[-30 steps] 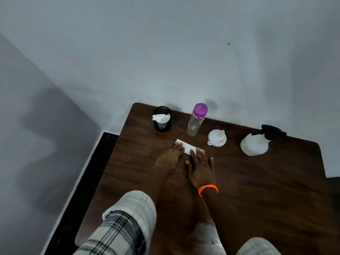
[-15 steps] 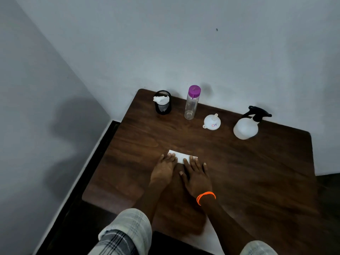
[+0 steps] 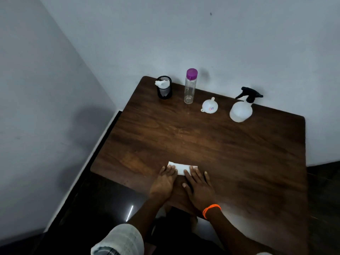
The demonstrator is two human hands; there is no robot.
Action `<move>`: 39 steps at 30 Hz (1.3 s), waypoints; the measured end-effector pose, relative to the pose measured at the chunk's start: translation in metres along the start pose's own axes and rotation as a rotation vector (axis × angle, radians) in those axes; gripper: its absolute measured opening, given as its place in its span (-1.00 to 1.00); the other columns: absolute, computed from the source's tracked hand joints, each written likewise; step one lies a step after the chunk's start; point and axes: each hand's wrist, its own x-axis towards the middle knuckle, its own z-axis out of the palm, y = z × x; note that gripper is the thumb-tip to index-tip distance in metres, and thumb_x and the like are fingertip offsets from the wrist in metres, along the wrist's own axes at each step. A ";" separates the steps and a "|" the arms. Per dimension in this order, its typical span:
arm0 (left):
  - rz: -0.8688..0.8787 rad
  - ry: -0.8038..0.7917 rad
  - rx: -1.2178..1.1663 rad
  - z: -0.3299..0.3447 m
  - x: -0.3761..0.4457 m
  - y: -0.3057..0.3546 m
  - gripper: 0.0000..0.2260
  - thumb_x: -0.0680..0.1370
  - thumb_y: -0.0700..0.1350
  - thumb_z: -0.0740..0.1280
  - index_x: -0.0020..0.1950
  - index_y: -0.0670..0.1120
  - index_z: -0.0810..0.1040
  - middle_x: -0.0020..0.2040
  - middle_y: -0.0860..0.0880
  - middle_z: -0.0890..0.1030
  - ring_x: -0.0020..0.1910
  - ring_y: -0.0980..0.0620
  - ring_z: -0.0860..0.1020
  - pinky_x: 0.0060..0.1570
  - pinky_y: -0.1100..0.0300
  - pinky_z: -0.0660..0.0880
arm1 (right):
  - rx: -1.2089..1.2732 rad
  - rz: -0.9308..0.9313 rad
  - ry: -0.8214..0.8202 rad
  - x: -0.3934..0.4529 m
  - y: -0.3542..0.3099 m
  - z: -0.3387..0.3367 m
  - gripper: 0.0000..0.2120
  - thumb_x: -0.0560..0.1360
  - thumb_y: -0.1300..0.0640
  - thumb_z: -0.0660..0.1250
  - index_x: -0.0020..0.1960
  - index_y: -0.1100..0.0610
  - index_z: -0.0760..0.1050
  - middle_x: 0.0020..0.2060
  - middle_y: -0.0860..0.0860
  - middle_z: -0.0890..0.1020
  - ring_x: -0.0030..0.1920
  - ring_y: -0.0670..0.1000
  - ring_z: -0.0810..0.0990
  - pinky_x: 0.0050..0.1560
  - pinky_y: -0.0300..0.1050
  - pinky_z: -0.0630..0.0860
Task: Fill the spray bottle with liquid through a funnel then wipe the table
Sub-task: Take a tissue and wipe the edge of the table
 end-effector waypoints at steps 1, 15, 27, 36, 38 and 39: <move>0.019 -0.017 0.001 0.004 -0.001 0.006 -0.17 0.40 0.02 -0.40 0.64 -0.16 0.09 0.65 -0.13 0.04 0.64 -0.08 -0.02 0.53 0.05 -0.31 | -0.005 0.014 0.002 -0.009 0.003 -0.001 -0.46 0.65 -0.23 0.08 0.60 -0.11 0.24 0.58 -0.05 0.30 0.61 -0.04 0.18 0.57 0.13 -0.03; 0.186 -0.066 0.200 -0.003 0.052 0.030 -0.47 0.41 -0.01 0.06 0.17 -0.05 0.72 0.23 -0.03 0.67 0.25 0.00 0.62 0.35 -0.01 0.35 | 0.023 0.204 -0.009 -0.012 0.041 -0.013 -0.47 0.67 -0.24 -0.01 0.62 -0.19 0.16 0.61 -0.11 0.21 0.63 -0.10 0.05 0.60 0.11 -0.08; 0.208 0.037 0.194 -0.069 0.157 0.039 -0.32 0.54 0.06 -0.18 0.62 -0.17 0.16 0.63 -0.08 0.11 0.63 -0.07 0.04 0.54 0.00 -0.29 | 0.024 0.350 0.072 0.092 0.084 -0.051 -0.43 0.64 -0.29 -0.10 0.60 -0.17 0.23 0.61 -0.08 0.22 0.63 -0.07 0.07 0.59 0.08 -0.16; 0.282 0.000 0.214 -0.108 0.246 0.057 -0.46 0.68 -0.05 0.04 0.64 -0.16 0.02 0.66 -0.12 -0.01 0.64 -0.08 -0.08 0.56 -0.03 -0.22 | 0.076 0.523 0.091 0.142 0.115 -0.080 -0.40 0.62 -0.31 -0.17 0.63 -0.21 0.10 0.64 -0.13 0.10 0.65 -0.03 -0.01 0.60 0.18 -0.15; 0.311 0.050 0.237 -0.112 0.262 0.062 -0.49 0.69 -0.10 0.05 0.64 -0.16 0.06 0.66 -0.13 0.02 0.64 -0.08 -0.06 0.57 -0.02 -0.20 | 0.093 0.558 0.084 0.147 0.121 -0.084 -0.45 0.67 -0.28 -0.09 0.63 -0.21 0.06 0.65 -0.14 0.08 0.65 -0.02 -0.04 0.60 0.18 -0.18; 0.327 0.051 0.249 -0.114 0.270 0.064 -0.49 0.69 -0.11 0.05 0.64 -0.15 0.07 0.65 -0.13 0.02 0.64 -0.09 -0.06 0.57 -0.02 -0.18 | 0.098 0.571 0.087 0.148 0.123 -0.085 -0.46 0.68 -0.27 -0.06 0.63 -0.21 0.06 0.65 -0.13 0.08 0.66 -0.01 -0.04 0.60 0.19 -0.19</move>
